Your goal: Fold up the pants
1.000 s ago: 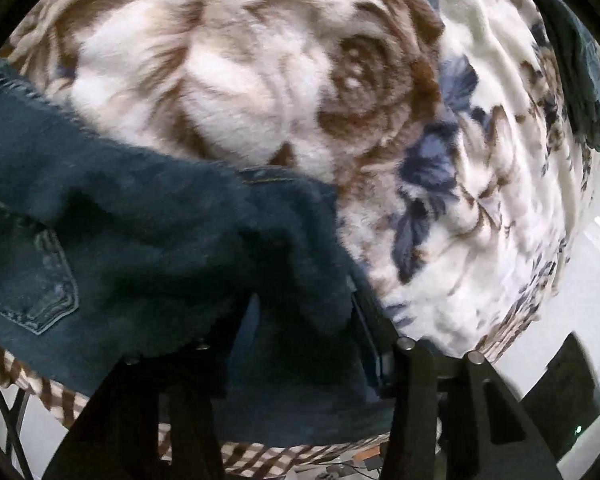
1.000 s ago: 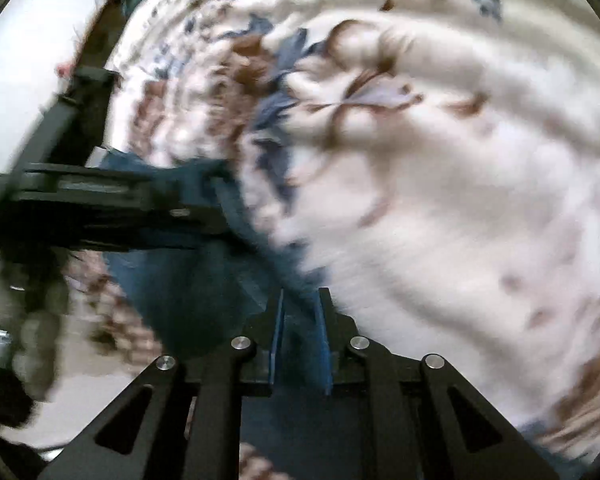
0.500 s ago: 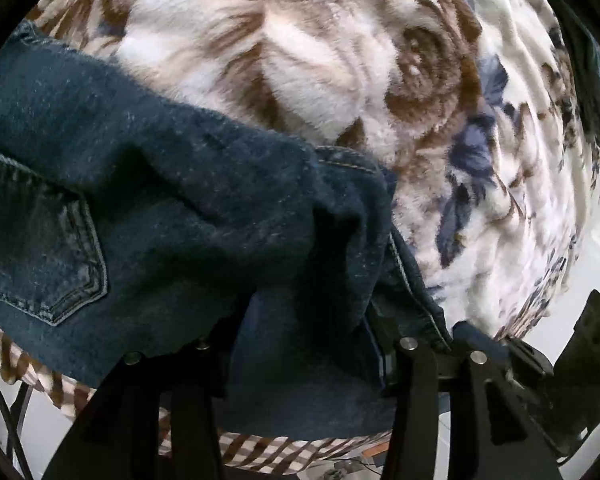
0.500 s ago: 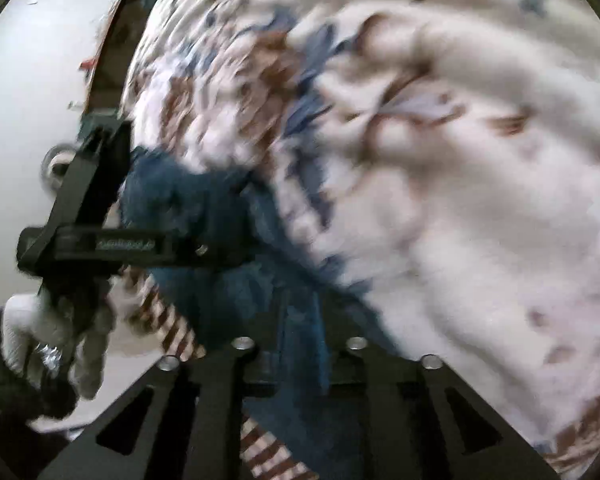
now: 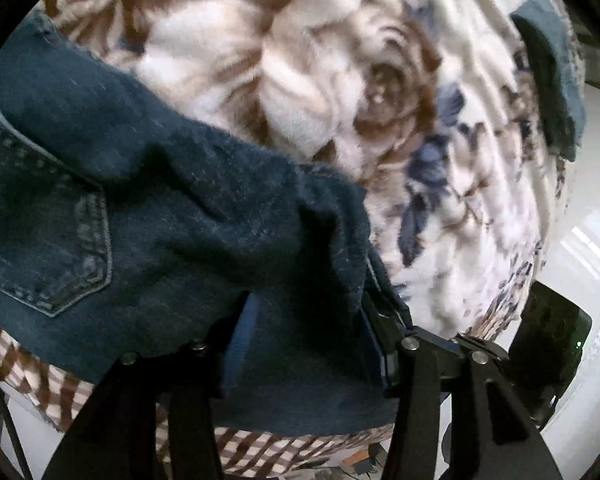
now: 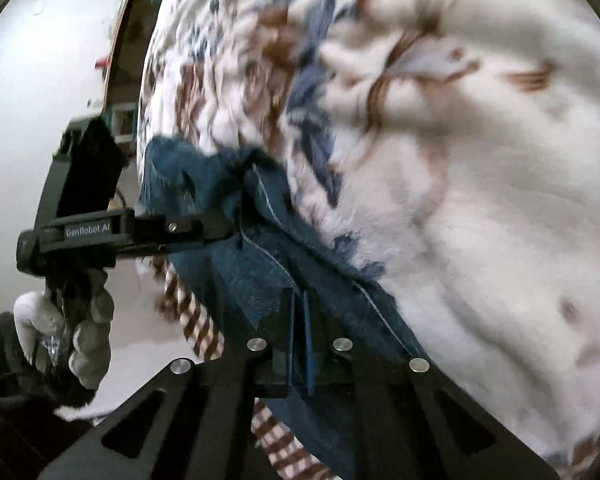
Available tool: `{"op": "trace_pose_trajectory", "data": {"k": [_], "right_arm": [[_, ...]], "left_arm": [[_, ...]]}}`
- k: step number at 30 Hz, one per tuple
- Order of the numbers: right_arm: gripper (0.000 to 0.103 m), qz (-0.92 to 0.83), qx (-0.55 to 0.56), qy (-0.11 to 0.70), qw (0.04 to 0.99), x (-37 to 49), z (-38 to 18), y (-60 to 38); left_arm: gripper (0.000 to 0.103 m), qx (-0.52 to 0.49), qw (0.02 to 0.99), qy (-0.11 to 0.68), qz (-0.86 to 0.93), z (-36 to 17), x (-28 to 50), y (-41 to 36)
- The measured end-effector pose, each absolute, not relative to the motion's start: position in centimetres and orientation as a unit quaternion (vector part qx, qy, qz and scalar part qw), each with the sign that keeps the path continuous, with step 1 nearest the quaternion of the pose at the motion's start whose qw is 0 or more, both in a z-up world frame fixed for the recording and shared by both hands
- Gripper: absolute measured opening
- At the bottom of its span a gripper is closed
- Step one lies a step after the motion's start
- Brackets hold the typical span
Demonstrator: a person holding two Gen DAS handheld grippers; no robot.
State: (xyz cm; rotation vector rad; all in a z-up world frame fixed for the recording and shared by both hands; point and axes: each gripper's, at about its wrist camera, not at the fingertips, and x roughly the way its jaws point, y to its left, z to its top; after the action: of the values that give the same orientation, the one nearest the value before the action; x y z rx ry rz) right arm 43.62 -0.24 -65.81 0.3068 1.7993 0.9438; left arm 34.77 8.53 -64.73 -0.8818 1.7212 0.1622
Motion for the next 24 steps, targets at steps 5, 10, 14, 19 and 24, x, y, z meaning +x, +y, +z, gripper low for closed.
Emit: {"op": "trace_pose_trajectory", "data": {"k": [5,10,14,19,24], "right_arm": [[0.001,0.313,0.131,0.731,0.592,44.7,-65.4,-3.7],[0.009,0.369,0.186,0.745,0.524,45.4,-65.4,-4.3],[0.038,0.376,0.107,0.767,0.509,44.6,-66.6,-1.9],[0.038,0.372,0.057,0.767,0.519,44.0,-67.1,-0.1],[0.038,0.37,0.042,0.763,0.529,43.7,-66.2,0.3]], "left_arm": [[0.05,-0.405,0.565,0.715,0.076,-64.8,34.2,9.7],[0.05,-0.429,0.566,0.7,0.074,-64.2,33.5,11.3],[0.05,-0.421,0.572,0.7,0.075,-63.4,33.2,11.9],[0.05,-0.372,0.593,0.71,0.075,-63.1,34.0,11.1],[0.05,-0.376,0.583,0.717,0.065,-63.5,34.5,10.4]]}}
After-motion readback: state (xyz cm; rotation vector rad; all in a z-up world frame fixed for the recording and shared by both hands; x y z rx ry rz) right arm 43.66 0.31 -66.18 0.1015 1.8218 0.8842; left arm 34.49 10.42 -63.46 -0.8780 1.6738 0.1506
